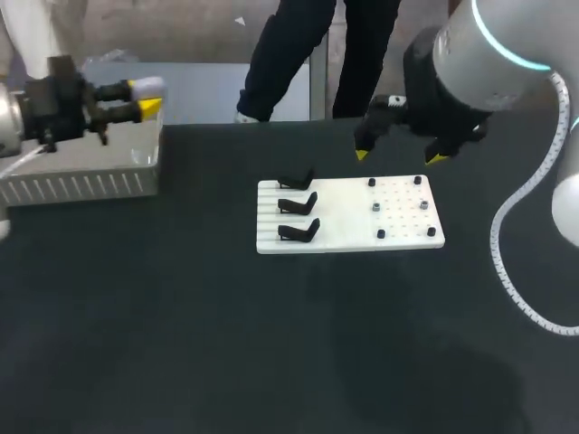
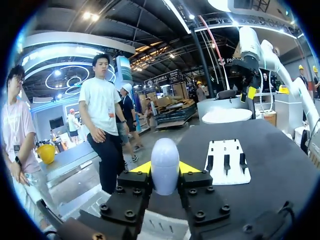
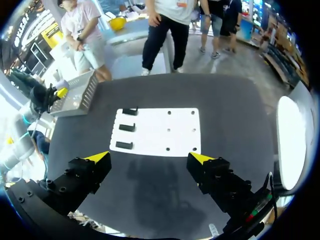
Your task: Pick up each earbud case from the left stands, insert the matching earbuds, close the lid, and place the case in the box.
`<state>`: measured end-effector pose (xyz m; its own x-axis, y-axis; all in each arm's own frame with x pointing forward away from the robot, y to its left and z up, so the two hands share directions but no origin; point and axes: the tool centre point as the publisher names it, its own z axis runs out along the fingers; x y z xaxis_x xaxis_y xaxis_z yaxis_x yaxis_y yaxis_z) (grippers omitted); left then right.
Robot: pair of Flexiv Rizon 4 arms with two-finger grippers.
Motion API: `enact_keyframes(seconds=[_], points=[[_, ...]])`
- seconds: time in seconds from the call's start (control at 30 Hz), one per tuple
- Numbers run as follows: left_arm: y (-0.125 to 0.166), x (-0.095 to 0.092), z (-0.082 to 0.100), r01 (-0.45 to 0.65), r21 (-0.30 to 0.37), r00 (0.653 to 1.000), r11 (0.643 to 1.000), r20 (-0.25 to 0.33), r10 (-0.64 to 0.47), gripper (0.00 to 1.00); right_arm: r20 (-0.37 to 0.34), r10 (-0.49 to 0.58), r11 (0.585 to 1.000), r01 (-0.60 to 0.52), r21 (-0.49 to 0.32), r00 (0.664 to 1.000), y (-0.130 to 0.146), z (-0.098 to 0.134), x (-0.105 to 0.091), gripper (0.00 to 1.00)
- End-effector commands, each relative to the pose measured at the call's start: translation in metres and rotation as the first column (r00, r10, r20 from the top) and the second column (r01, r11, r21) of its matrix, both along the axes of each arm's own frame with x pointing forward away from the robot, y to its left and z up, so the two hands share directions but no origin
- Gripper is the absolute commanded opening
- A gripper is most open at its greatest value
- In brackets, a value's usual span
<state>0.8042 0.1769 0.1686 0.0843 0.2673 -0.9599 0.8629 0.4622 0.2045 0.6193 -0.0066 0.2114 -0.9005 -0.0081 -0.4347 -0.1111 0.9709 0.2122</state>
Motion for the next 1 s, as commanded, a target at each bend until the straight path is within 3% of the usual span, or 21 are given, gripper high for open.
enact_keyframes(seconds=[0.03,0.1,0.27,0.4,0.5,0.53,0.63,0.67,0.8,1.0], points=[[0.037,-0.001,-0.018,-0.025,-0.019,1.0,1.0,-0.015,0.025,0.0,0.013,-0.009,1.0,0.009,-0.008,1.0,0.007,-0.002,-0.002,1.0],[0.046,0.005,-0.029,-0.039,-0.035,0.998,0.999,-0.042,0.038,0.0,0.005,-0.008,1.0,0.008,-0.013,1.0,0.01,-0.003,-0.003,1.0],[0.064,0.02,-0.054,-0.088,0.015,0.991,0.996,-0.096,0.089,0.0,-0.01,-0.01,1.0,0.009,-0.019,1.0,0.017,-0.004,-0.007,1.0],[0.076,0.03,-0.074,-0.113,0.005,0.983,0.994,-0.146,0.113,0.0,-0.021,-0.011,1.0,0.01,-0.022,1.0,0.019,-0.006,-0.01,1.0],[0.079,0.035,-0.08,-0.12,0.01,0.978,0.993,-0.17,0.12,0.0,-0.026,-0.012,1.0,0.012,-0.023,1.0,0.019,-0.007,-0.011,1.0],[0.08,0.037,-0.081,-0.123,0.013,0.977,0.992,-0.177,0.123,0.15,-0.026,-0.013,1.0,0.013,-0.023,1.0,0.019,-0.007,-0.012,1.0],[0.077,0.034,-0.076,-0.128,0.016,0.976,0.992,-0.174,0.129,0.9,-0.028,-0.017,1.0,0.016,-0.019,0.999,0.019,-0.008,-0.013,1.0],[0.077,0.032,-0.074,-0.131,0.018,0.976,0.991,-0.172,0.132,1.0,-0.028,-0.018,1.0,0.017,-0.017,0.999,0.019,-0.008,-0.014,1.0],[0.075,0.02,-0.065,-0.135,0.015,0.977,0.991,-0.163,0.136,1.0,-0.015,-0.009,1.0,0.009,0.011,1.0,0.014,-0.009,-0.014,1.0],[0.052,-0.014,-0.044,-0.13,0.024,0.981,0.991,-0.141,0.132,1.0,0.073,0.066,0.996,-0.069,0.048,0.995,-0.004,0.0,-0.017,1.0]])
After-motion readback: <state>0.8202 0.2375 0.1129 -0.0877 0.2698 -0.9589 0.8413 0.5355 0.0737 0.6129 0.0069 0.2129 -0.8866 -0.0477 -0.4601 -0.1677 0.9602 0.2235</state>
